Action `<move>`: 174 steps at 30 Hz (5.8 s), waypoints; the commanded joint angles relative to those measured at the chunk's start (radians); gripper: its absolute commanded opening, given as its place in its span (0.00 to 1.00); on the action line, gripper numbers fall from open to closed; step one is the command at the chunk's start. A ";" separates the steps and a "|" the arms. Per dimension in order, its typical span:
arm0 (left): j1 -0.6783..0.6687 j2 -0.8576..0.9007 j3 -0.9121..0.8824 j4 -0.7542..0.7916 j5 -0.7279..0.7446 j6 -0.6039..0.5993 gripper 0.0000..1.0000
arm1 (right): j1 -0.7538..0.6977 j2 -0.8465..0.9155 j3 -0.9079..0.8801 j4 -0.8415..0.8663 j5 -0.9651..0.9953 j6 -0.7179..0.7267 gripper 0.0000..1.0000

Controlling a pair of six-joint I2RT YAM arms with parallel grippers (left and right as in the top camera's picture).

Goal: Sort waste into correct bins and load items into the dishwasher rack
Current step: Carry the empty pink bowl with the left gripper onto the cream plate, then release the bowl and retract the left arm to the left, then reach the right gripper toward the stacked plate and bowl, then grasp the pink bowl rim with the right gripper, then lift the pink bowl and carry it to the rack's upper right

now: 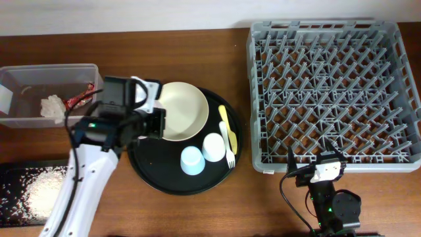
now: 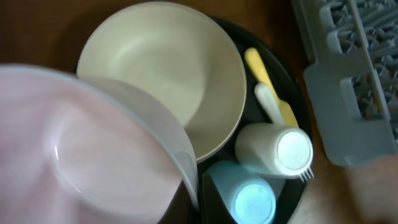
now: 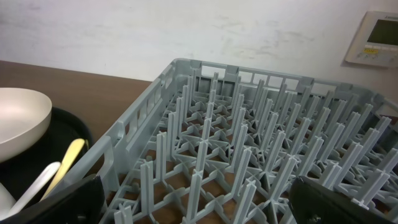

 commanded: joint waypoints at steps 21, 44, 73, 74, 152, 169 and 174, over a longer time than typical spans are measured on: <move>-0.173 0.330 0.093 0.414 -0.172 -0.011 0.82 | -0.006 -0.006 -0.005 -0.005 -0.010 0.007 0.98; 0.191 -0.187 0.181 -0.158 -0.631 -0.185 0.99 | -0.006 -0.006 -0.005 -0.005 -0.010 0.007 0.98; 0.191 -0.187 0.181 -0.161 -0.631 -0.185 0.99 | -0.006 0.328 0.614 -0.244 -0.189 0.169 0.98; 0.191 -0.187 0.181 -0.161 -0.631 -0.185 0.99 | -0.006 0.426 0.721 -0.300 -0.229 0.169 0.98; 0.191 -0.187 0.181 -0.161 -0.631 -0.185 0.99 | 0.116 1.551 1.938 -0.901 0.789 0.069 0.04; 0.191 -0.187 0.181 -0.161 -0.631 -0.185 0.99 | -0.346 2.094 1.937 -0.333 1.120 -0.127 0.04; 0.191 -0.187 0.181 -0.161 -0.631 -0.185 0.99 | -0.324 2.228 1.936 -0.071 1.016 -0.524 0.04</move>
